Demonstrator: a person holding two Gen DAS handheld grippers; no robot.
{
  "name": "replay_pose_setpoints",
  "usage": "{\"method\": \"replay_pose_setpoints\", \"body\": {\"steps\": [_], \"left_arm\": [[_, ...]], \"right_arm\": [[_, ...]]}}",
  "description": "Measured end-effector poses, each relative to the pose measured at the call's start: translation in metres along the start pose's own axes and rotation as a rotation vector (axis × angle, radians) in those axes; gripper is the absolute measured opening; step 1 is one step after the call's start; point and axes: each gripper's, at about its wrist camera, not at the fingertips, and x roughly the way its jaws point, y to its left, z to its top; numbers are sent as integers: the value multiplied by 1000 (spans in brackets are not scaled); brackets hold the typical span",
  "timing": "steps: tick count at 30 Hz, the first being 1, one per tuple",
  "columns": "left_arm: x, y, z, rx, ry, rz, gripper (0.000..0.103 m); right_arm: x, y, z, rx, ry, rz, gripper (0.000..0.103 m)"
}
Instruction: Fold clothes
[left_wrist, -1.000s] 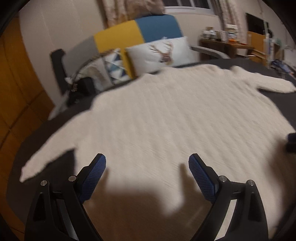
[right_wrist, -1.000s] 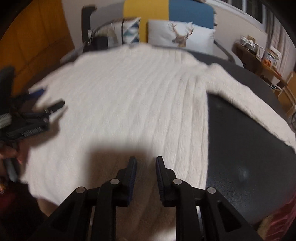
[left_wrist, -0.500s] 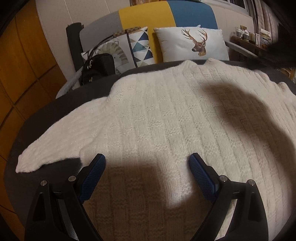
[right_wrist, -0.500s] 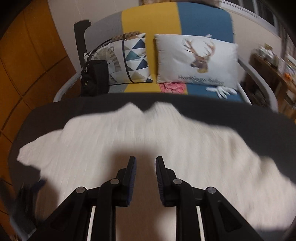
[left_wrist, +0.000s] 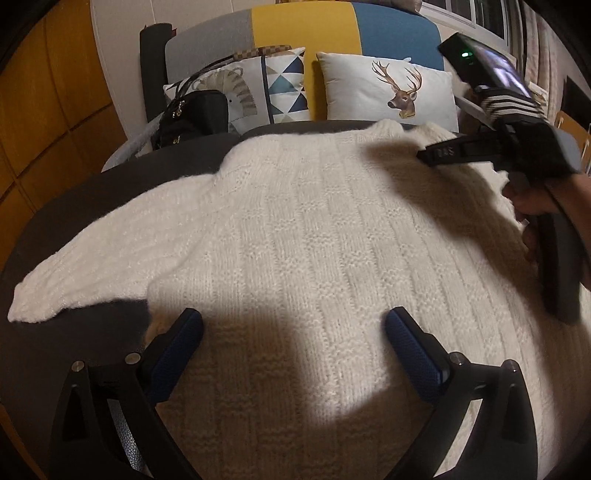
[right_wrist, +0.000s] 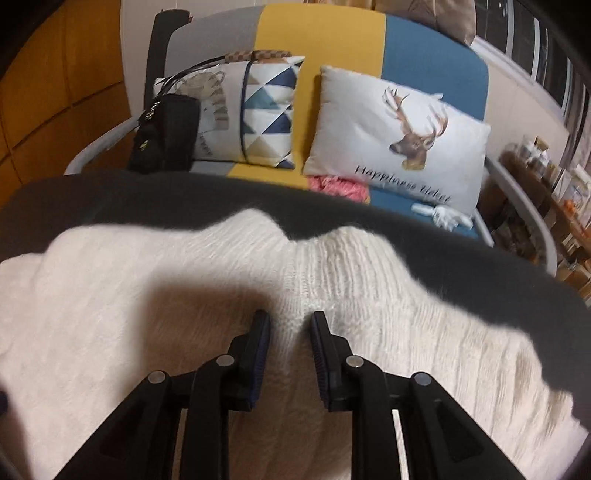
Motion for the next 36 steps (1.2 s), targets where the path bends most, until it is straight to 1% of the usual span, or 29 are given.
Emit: {"method": "replay_pose_setpoints", "body": {"steps": [3, 5, 7, 9, 11, 12, 15, 17, 18, 20, 22, 23, 28, 30, 32, 36], "left_arm": [[0, 0, 0, -1, 0, -2, 101], [0, 1, 0, -1, -1, -2, 101], [0, 1, 0, -1, -2, -3, 101], [-1, 2, 0, 0, -2, -2, 101], [-1, 2, 0, 2, -3, 0, 101], [-1, 2, 0, 3, -3, 1, 101], [-2, 1, -1, 7, -4, 7, 101], [-2, 0, 0, 11, -5, 13, 101], [-2, 0, 0, 13, -5, 15, 101], [-2, 0, 0, 14, -5, 18, 102], [-2, 0, 0, 15, -5, 18, 102], [-2, 0, 0, 14, -4, 18, 102], [-2, -1, 0, 16, -4, 23, 102], [-2, -1, 0, 17, -4, 26, 102], [-3, -2, 0, 19, -6, 31, 102], [-3, -3, 0, 27, -8, 42, 102]], "right_arm": [[4, -10, 3, 48, -4, 43, 22], [-6, -16, 4, 46, 24, 101, 23], [-29, -27, -3, 73, 8, 118, 23], [-52, -38, -16, 80, 5, 80, 23], [-69, -51, -32, 82, 22, 11, 23], [-77, -58, -40, 91, 32, -10, 23], [-91, -84, -69, 131, 61, -83, 24], [-89, -100, -86, 154, 89, -116, 24], [-87, -107, -95, 161, 76, -109, 24], [-86, -120, -106, 175, 36, -68, 24], [-97, -134, -108, 229, 40, -3, 24], [-106, -146, -113, 255, 28, -12, 24], [-161, -213, -149, 377, -71, -161, 24], [-168, -244, -169, 447, -43, -216, 24], [-172, -275, -189, 511, -10, -245, 24], [-171, -312, -212, 548, 47, -305, 24]]}}
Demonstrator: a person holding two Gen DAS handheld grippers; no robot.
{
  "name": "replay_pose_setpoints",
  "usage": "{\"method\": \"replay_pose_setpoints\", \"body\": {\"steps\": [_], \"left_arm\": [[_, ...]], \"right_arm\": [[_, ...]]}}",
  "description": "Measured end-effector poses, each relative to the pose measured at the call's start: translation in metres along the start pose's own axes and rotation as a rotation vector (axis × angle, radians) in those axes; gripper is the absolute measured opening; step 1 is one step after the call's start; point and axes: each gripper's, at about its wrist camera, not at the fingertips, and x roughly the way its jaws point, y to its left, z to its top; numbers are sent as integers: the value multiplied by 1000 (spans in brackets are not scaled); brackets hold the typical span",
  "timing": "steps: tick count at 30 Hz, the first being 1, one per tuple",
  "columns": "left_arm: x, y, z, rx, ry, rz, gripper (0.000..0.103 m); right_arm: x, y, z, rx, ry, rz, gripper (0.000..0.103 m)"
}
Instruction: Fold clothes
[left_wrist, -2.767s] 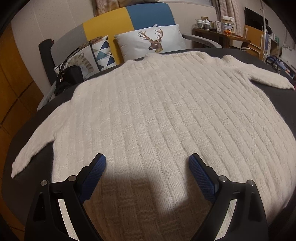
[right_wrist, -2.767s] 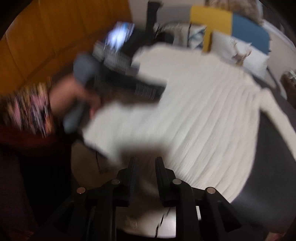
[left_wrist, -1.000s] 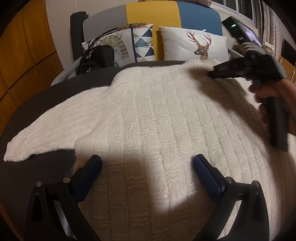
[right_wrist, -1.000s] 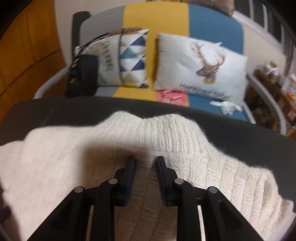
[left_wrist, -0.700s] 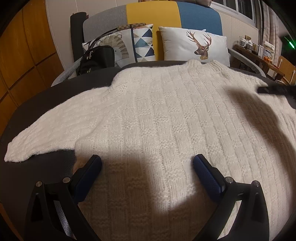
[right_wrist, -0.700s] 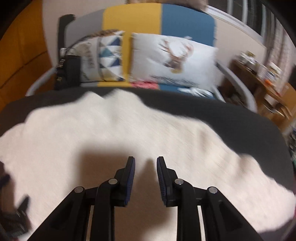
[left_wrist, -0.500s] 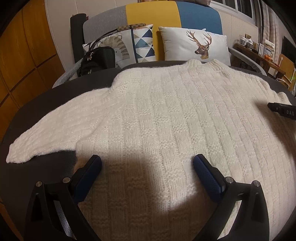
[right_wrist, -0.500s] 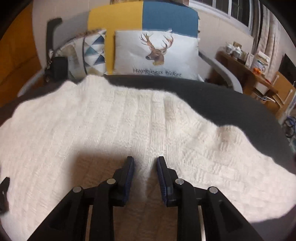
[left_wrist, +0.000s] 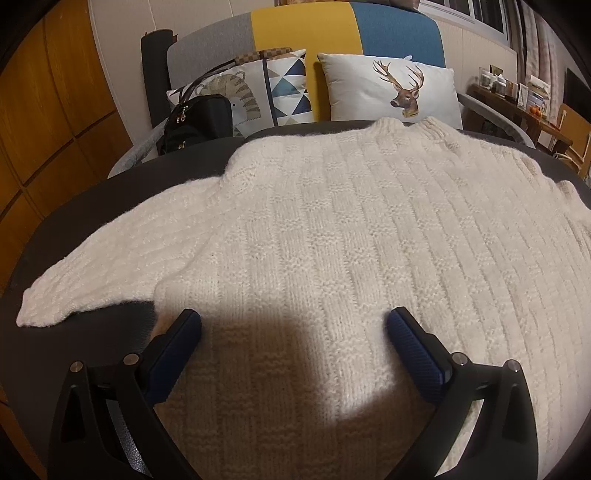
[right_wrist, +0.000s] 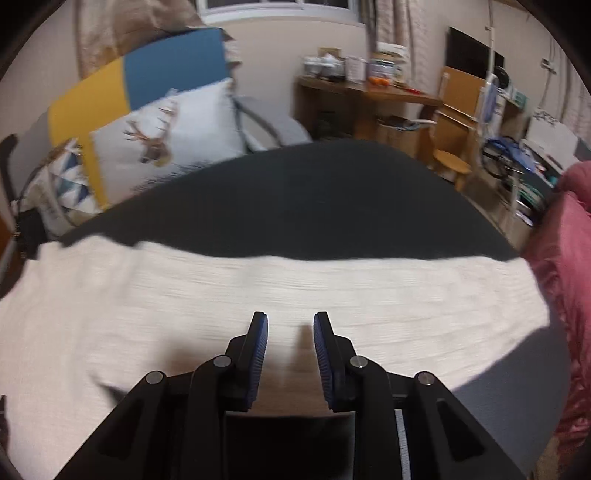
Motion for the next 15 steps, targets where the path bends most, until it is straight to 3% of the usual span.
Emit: {"method": "replay_pose_setpoints", "body": {"steps": [6, 13, 15], "left_arm": [[0, 2, 1, -4, 4, -6, 102], [1, 5, 2, -2, 6, -8, 102], [1, 6, 2, -4, 9, -13, 103]], "right_arm": [[18, -17, -1, -99, -6, -110, 24], [12, -30, 5, -58, -2, -39, 26], [4, -42, 3, 1, -11, 31, 26]]}}
